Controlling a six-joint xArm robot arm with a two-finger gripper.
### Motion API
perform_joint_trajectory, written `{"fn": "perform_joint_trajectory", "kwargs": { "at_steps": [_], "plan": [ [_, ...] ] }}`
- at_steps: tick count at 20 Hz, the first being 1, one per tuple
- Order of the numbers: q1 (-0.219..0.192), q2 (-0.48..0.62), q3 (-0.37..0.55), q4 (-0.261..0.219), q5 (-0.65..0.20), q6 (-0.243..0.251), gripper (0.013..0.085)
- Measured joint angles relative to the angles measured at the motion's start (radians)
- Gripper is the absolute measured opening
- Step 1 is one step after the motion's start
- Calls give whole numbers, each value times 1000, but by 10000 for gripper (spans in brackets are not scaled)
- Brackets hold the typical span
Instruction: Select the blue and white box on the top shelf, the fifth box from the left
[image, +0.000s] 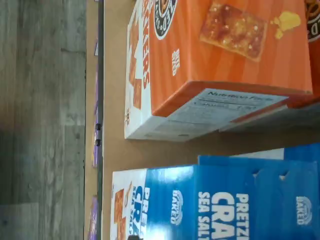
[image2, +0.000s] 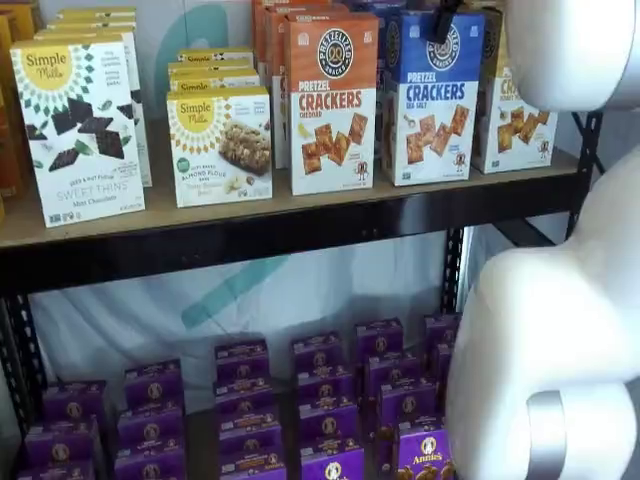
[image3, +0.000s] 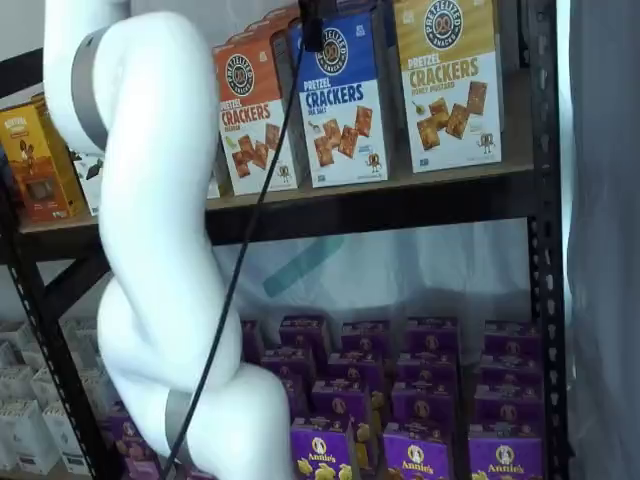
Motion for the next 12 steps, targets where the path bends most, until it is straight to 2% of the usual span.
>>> {"fn": "perform_joint_trajectory", "kwargs": {
  "at_steps": [6, 12],
  "plan": [
    [-24, 17, -43, 37, 27, -3, 850],
    [-25, 18, -45, 12, 8, -17, 850]
  ]
}}
